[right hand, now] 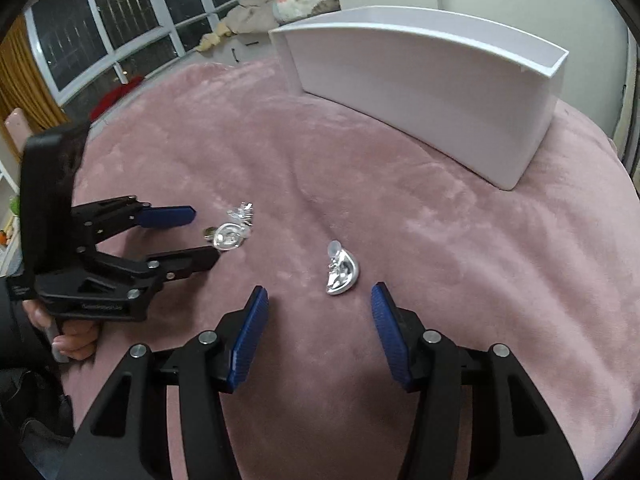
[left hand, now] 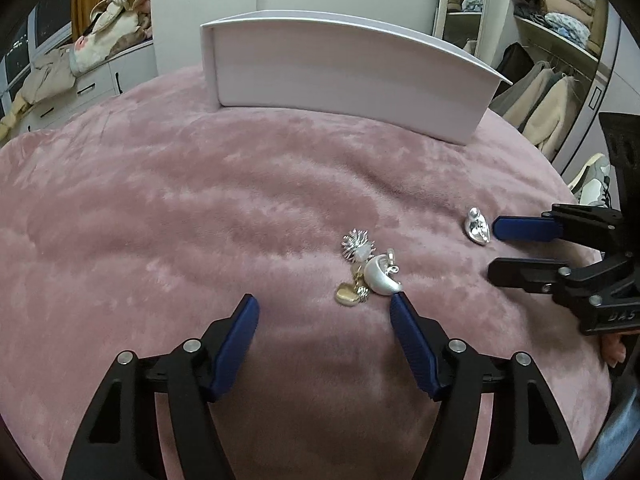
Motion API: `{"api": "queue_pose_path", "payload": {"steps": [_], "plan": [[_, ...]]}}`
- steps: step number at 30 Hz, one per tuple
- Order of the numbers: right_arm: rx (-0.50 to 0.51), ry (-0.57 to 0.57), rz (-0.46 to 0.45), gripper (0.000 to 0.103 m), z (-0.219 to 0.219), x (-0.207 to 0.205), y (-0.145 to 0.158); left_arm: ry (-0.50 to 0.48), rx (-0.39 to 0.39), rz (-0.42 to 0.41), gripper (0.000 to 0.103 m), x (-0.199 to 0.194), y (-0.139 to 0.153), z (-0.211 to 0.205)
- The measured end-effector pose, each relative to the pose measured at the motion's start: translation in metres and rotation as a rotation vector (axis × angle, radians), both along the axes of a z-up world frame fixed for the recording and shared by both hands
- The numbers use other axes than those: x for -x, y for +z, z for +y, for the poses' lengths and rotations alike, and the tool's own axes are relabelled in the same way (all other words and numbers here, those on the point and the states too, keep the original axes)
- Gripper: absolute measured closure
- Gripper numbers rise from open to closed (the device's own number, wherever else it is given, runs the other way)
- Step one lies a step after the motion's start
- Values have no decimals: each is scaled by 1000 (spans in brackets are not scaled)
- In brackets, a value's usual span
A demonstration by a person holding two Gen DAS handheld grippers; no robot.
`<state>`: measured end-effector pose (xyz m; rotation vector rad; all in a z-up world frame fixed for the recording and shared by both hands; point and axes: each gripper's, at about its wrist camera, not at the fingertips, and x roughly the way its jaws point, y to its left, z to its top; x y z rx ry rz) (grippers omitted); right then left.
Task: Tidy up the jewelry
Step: 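Move both open grippers from the box to the silver charms on the rug, then grasp the silver charm cluster with the left gripper while the right grasps the silver heart charm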
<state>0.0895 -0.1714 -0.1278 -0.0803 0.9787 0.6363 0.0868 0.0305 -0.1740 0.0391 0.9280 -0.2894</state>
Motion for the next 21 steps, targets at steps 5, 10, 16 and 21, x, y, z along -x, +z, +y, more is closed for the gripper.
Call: {"api": "queue_pose_path", "payload": {"steps": [5, 10, 16, 21], "plan": [[2, -21, -9, 63, 0, -7, 1, -9, 13, -6, 32, -8, 0, -5], [21, -10, -10, 69, 0, -7, 2, -22, 34, -10, 46, -10, 0, -7], [43, 9, -7, 80, 7, -11, -1, -48, 29, -11, 65, -7, -3, -15], [41, 8, -19, 85, 10, -13, 2, -50, 44, 5, 82, -5, -4, -16]]}}
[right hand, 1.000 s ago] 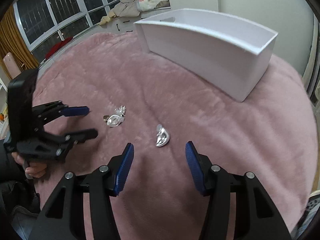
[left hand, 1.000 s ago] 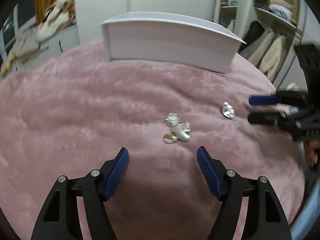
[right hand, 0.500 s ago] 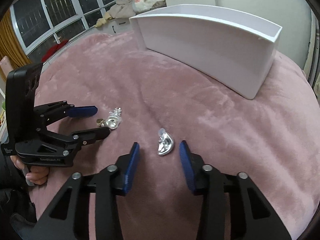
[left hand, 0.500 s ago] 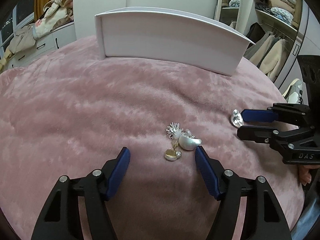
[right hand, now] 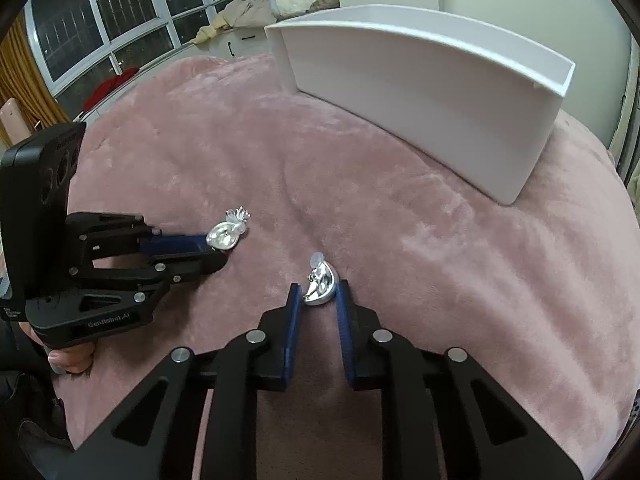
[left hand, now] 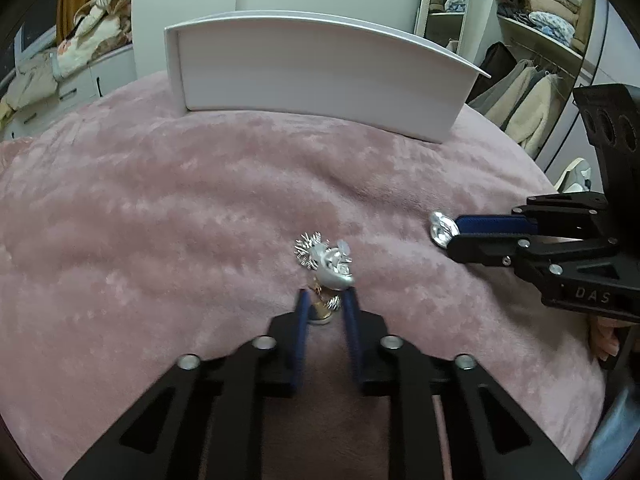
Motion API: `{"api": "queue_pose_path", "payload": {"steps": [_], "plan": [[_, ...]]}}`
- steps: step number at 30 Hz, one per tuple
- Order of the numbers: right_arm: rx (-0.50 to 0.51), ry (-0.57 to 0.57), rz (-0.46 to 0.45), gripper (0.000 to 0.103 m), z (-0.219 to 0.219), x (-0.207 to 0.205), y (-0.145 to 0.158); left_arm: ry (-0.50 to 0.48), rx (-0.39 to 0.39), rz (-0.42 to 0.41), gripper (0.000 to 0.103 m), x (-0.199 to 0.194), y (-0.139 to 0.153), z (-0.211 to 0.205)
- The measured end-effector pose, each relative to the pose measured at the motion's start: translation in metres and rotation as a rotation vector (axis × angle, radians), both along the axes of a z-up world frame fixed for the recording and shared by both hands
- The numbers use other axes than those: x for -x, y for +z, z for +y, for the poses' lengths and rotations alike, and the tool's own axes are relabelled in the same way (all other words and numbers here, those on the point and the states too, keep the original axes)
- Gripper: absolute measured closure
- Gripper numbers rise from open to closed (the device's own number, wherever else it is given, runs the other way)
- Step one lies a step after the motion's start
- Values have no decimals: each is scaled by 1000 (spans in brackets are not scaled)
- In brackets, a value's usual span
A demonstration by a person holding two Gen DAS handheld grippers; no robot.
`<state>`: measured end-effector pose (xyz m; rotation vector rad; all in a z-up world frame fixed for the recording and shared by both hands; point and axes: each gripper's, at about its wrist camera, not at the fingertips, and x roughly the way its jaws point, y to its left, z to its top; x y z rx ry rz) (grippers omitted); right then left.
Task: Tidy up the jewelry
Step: 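Grasp the silver charm cluster with the left gripper while the right grasps the silver heart charm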
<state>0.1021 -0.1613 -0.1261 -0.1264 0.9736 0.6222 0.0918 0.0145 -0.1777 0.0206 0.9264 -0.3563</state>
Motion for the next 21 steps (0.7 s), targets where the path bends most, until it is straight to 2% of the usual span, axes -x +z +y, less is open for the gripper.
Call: {"api": "queue_pose_path", "payload": {"steps": [5, 6, 8, 13, 14, 15, 17, 19, 21], "plan": [[-7, -10, -27, 91, -1, 1, 6, 32, 12, 10, 83, 5, 1, 3], [-12, -14, -35, 91, -2, 1, 8, 37, 13, 12, 87, 6, 2, 4], [-18, -18, -40, 94, -4, 1, 10, 44, 16, 19, 87, 8, 3, 5], [-16, -17, -23, 91, -4, 1, 9, 49, 13, 18, 87, 14, 5, 6], [-5, -22, -19, 88, -3, 1, 7, 49, 12, 19, 88, 14, 5, 6], [3, -17, -14, 72, -1, 1, 5, 50, 13, 19, 88, 15, 5, 6], [-2, 0, -13, 52, 4, 2, 3, 52, 16, 21, 88, 15, 7, 7], [15, 21, -10, 54, 9, 3, -1, 53, 19, 21, 88, 16, 8, 7], [38, 25, 7, 69, 12, 0, -7, 50, 18, 16, 88, 19, 11, 7]]}}
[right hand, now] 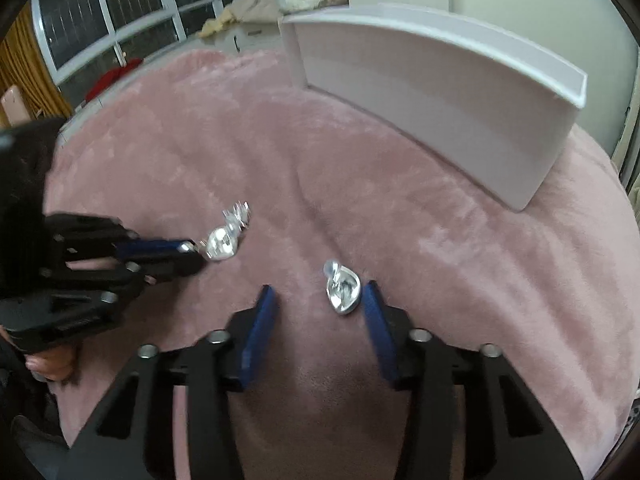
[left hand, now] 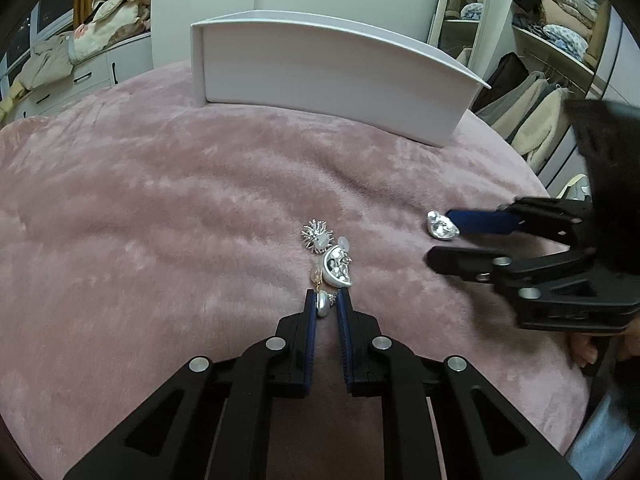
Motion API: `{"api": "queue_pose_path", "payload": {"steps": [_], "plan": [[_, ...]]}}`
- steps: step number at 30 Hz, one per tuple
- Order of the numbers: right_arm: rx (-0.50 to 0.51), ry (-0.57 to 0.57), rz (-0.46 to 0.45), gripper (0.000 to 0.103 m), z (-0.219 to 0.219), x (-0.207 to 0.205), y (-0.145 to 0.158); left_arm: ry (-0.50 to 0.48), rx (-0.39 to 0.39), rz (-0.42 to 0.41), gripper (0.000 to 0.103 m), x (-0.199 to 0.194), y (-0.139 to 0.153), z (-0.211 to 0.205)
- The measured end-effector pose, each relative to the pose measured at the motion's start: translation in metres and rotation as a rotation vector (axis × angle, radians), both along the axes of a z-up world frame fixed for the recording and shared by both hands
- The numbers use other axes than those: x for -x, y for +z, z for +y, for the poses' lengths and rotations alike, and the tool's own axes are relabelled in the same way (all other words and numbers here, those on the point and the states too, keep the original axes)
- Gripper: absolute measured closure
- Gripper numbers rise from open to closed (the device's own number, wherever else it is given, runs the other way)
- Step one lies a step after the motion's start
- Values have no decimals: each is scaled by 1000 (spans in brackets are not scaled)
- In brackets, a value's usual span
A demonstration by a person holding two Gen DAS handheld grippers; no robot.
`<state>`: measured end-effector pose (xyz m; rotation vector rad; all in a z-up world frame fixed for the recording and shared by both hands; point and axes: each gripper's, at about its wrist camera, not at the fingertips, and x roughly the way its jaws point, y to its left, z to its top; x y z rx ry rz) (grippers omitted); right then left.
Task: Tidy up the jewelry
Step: 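Grasp the silver charm cluster with the left gripper while the right grasps the silver heart charm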
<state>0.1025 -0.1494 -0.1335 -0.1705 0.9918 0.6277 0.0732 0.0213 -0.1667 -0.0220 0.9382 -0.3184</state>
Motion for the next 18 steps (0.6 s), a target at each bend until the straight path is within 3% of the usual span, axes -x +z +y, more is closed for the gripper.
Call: {"api": "queue_pose_path", "payload": {"steps": [1, 3, 18], "plan": [[3, -1, -1, 71, 0, 0, -1, -3, -1, -4, 88, 2, 2, -1], [0, -5, -20, 86, -1, 0, 3, -10, -7, -16, 88, 4, 6, -2], [-51, -61, -115, 86, -21, 7, 35, -12, 20, -82, 88, 12, 37, 0]]}}
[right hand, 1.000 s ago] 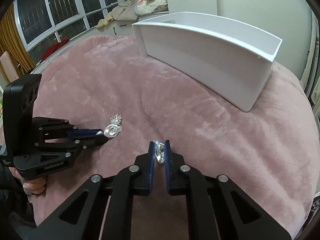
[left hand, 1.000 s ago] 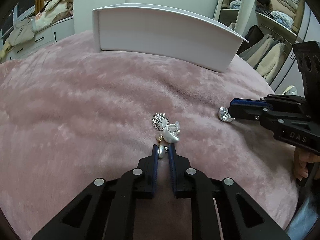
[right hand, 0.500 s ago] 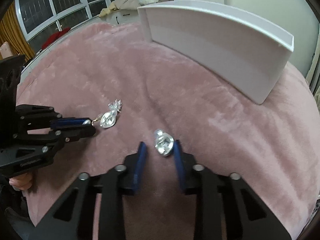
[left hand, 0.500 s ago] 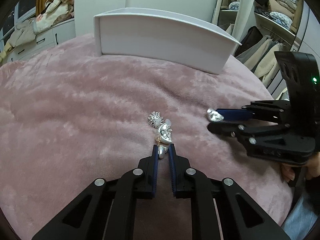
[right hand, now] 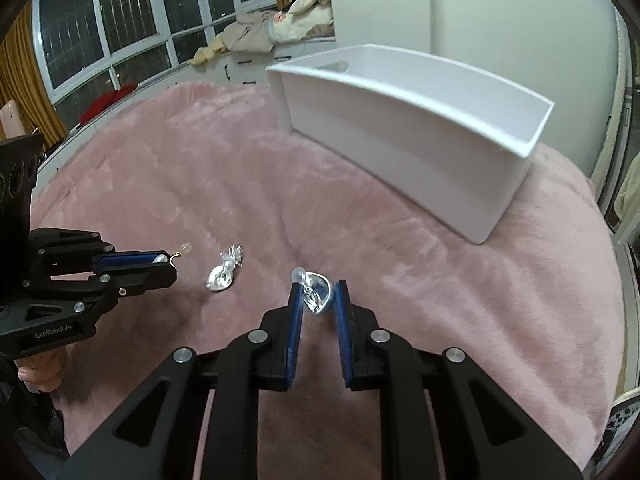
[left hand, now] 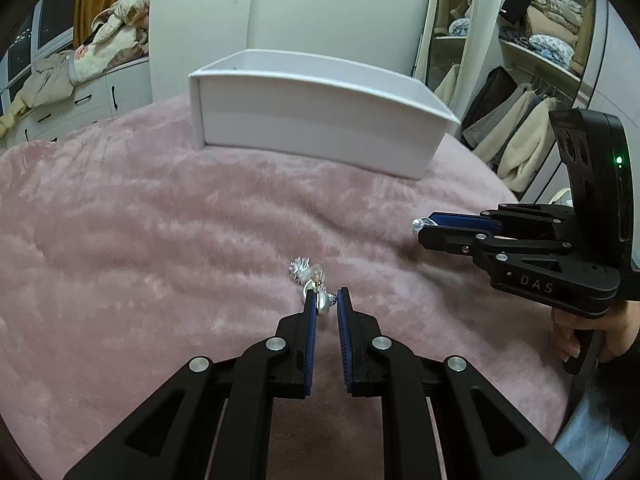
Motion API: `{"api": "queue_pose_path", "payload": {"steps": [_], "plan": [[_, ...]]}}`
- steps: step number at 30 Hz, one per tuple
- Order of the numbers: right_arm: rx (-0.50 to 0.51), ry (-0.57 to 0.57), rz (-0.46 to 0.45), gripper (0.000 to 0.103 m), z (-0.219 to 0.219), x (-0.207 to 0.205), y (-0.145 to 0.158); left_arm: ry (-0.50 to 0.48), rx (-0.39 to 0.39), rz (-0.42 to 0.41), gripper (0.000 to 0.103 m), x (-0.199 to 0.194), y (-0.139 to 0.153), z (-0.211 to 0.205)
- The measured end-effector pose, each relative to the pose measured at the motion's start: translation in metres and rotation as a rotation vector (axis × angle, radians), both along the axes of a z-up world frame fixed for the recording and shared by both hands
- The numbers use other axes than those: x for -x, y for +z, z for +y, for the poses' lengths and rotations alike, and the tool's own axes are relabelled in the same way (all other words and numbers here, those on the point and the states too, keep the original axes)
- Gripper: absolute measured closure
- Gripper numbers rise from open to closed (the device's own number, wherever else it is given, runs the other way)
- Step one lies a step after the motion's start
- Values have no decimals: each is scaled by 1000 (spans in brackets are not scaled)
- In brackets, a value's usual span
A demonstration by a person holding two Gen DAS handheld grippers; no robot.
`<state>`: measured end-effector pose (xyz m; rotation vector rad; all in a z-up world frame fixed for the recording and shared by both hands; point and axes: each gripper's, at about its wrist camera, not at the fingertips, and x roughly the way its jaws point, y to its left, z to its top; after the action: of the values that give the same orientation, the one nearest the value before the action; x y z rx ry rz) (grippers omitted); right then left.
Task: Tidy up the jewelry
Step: 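Grasp the silver charm cluster with the left gripper while the right grasps the silver heart charm, then lift both held charms and carry them over the white box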
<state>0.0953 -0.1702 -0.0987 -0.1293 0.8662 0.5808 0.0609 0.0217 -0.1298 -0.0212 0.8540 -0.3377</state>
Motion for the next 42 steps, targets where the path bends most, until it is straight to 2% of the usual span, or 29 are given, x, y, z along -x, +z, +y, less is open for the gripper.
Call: {"api": "queue_pose_path", "payload": {"steps": [17, 23, 30, 42], "plan": [[-21, -78, -90, 86, -20, 1, 31, -12, -34, -70, 88, -13, 31, -15], [-34, -90, -130, 86, -23, -1, 44, -15, -33, -95, 88, -34, 46, -16], [-76, -153, -182, 86, -36, -6, 58, -32, -47, -146, 88, -58, 68, -17], [-104, -210, -184, 86, -40, -39, 72, -67, -83, -189, 88, -112, 94, -26]]}}
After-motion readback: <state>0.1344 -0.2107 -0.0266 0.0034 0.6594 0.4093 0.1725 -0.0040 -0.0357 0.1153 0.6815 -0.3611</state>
